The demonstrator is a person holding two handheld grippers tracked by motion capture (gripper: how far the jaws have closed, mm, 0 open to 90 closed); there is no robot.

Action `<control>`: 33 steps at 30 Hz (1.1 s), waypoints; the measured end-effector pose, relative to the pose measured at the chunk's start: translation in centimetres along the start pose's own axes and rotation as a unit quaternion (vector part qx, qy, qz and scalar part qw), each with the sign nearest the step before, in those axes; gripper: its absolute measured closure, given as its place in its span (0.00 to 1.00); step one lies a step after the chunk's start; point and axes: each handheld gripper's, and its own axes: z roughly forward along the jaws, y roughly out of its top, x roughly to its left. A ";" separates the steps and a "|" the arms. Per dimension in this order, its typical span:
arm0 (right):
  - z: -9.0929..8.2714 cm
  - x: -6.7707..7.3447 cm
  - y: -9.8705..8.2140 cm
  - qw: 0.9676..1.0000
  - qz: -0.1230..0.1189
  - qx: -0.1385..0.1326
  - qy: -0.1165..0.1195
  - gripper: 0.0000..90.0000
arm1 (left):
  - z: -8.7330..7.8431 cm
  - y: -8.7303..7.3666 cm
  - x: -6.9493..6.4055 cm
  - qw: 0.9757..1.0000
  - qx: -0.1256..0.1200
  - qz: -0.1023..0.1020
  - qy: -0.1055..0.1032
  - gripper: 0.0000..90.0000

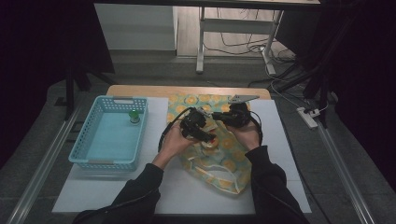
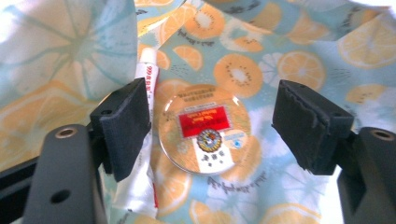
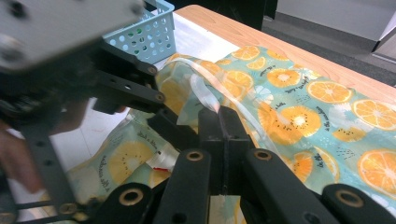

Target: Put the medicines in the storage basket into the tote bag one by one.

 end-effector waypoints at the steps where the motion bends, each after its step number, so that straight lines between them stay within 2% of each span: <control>1: 0.0 0.0 0.0 1.000 0.000 0.000 0.000 1.00 | -0.2 0.0 -0.1 1.000 0.000 -0.001 -0.001 0.29; 5: 0.0 0.0 0.0 1.000 -0.001 0.000 0.001 1.00 | -1.1 -0.2 -0.3 1.000 -0.005 -0.007 -0.004 0.26; 8: 0.0 0.0 0.0 1.000 -0.002 -0.001 0.000 1.00 | -2.0 -0.6 -0.2 0.999 -0.018 -0.021 -0.017 0.24; 11: -0.1 0.0 0.0 1.000 -0.002 0.000 0.000 1.00 | -2.7 -0.9 0.0 0.999 -0.022 -0.025 -0.024 0.21; 13: -0.1 0.0 0.0 1.000 -0.002 -0.001 0.001 1.00 | -3.1 -1.1 0.2 0.998 -0.028 -0.030 -0.040 0.18; 16: -0.1 0.0 0.1 1.000 -0.002 -0.001 0.000 1.00 | -3.8 -1.5 0.5 0.997 -0.036 -0.036 -0.051 0.14; 23: -0.1 0.0 0.1 1.000 -0.002 -0.002 -0.001 1.00 | -5.2 -2.5 1.1 0.996 -0.049 -0.031 -0.061 0.04; 25: -0.1 -0.1 0.1 1.000 -0.001 -0.002 0.000 1.00 | -5.7 -2.8 1.2 0.997 -0.047 -0.025 -0.056 0.01; 27: -0.1 -0.1 0.0 1.000 -0.001 -0.002 -0.001 1.00 | -6.3 -3.1 1.4 0.998 -0.049 -0.017 -0.042 0.00; 30: -0.1 0.0 0.1 1.000 -0.002 -0.001 -0.001 1.00 | -7.1 -3.6 1.9 0.997 -0.055 -0.017 -0.042 0.00; 33: -0.1 0.0 0.1 1.000 -0.002 -0.001 -0.001 1.00 | -7.9 -4.1 2.4 0.998 -0.060 -0.017 -0.027 0.00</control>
